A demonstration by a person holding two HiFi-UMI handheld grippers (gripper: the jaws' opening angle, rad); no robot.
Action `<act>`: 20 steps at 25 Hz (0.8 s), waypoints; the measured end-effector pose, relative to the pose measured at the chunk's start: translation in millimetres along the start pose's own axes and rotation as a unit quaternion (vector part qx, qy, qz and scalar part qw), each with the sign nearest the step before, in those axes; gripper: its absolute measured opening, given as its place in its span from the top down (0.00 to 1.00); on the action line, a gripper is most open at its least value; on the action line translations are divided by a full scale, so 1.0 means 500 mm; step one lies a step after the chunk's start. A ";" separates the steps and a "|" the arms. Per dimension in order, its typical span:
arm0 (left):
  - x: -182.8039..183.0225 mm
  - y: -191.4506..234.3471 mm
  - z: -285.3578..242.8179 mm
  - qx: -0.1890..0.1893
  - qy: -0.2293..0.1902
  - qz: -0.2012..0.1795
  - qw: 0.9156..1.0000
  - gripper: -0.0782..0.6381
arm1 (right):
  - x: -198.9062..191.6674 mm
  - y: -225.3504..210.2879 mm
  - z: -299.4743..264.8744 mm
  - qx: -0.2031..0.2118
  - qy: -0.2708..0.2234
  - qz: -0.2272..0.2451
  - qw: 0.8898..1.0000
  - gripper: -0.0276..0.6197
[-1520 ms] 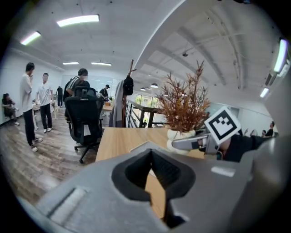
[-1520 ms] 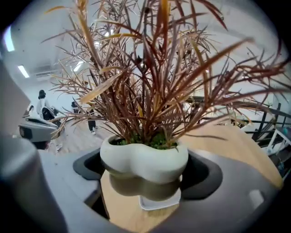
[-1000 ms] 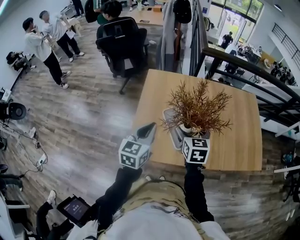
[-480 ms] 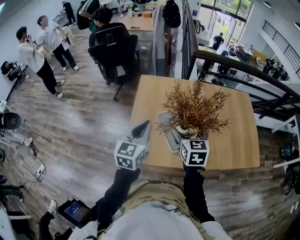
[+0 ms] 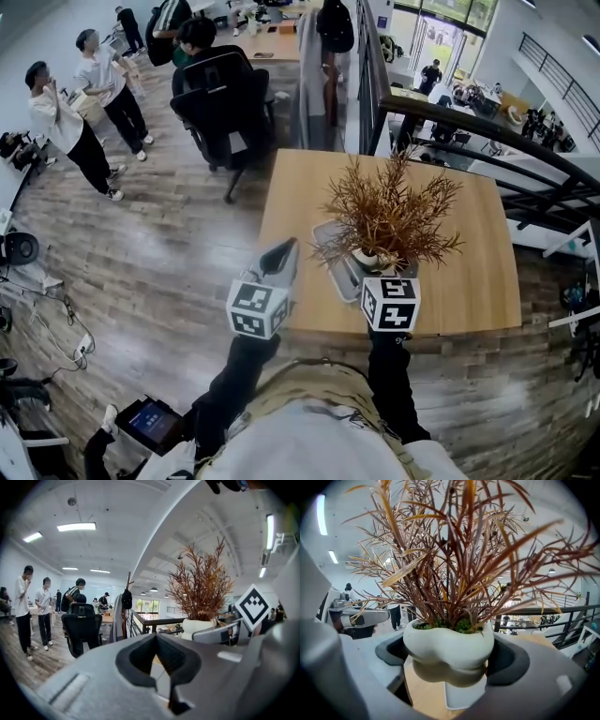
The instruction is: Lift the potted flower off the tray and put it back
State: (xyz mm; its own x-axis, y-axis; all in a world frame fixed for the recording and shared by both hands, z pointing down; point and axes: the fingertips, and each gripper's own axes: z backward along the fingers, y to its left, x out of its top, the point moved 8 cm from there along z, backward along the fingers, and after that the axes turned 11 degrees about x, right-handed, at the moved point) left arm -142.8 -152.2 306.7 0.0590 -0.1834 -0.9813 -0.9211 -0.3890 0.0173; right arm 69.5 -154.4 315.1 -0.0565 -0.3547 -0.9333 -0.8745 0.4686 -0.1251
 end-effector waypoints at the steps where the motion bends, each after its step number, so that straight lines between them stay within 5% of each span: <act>1: -0.002 0.000 0.001 0.000 0.000 -0.002 1.000 0.89 | -0.001 0.001 0.000 0.000 0.000 0.000 1.000 0.18; 20: -0.029 0.005 -0.001 -0.008 0.012 0.012 1.000 0.89 | -0.022 0.002 -0.003 -0.011 0.001 -0.005 1.000 0.18</act>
State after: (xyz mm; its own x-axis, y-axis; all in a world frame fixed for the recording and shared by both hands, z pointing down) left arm -145.7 -150.7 321.0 0.0467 -0.2150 -0.9755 -0.9158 -0.3991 0.0441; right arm 68.8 -151.1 325.8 -0.0490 -0.3608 -0.9313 -0.8853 0.4475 -0.1268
